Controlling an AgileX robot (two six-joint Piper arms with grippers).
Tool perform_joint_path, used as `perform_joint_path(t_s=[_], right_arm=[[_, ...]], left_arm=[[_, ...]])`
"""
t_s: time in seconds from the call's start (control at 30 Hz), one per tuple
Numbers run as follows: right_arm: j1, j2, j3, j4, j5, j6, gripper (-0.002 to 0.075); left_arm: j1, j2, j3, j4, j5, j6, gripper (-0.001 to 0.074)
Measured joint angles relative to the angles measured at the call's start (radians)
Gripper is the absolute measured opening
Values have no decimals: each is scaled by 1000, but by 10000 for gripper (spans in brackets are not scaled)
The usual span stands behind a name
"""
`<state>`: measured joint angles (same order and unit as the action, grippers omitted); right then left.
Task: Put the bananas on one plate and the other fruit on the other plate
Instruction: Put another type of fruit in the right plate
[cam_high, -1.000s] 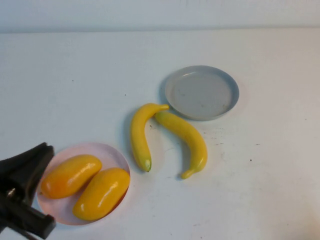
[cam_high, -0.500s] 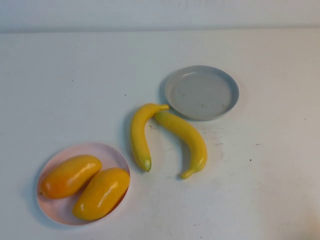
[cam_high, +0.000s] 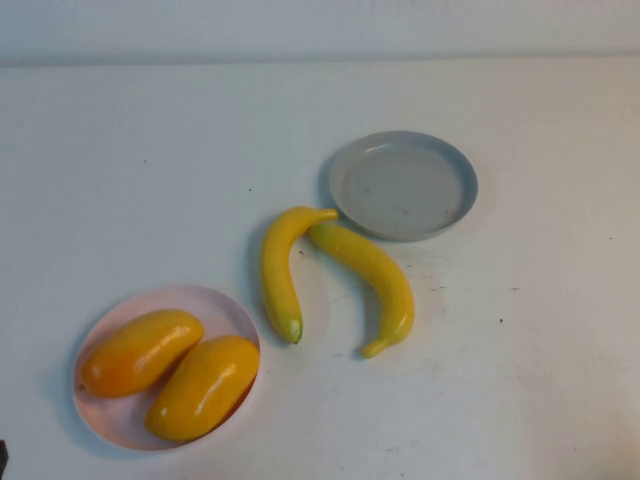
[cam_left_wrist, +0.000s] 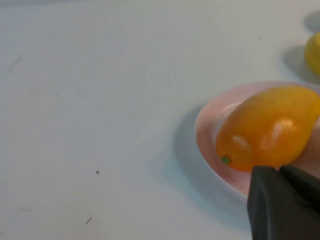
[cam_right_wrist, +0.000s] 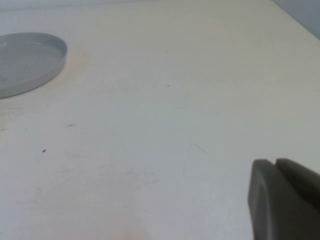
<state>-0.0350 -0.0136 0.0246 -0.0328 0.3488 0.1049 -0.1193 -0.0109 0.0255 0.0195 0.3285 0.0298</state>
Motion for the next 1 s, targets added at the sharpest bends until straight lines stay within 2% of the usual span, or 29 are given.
perform_joint_path(t_s=[0.1,1.0], right_arm=[[0,0,0,0,0,0,-17],[0,0,0,0,0,0,-17]], left_arm=[[0,0,0,6,45,0,-4],[0,0,0,18,47,0,-4]])
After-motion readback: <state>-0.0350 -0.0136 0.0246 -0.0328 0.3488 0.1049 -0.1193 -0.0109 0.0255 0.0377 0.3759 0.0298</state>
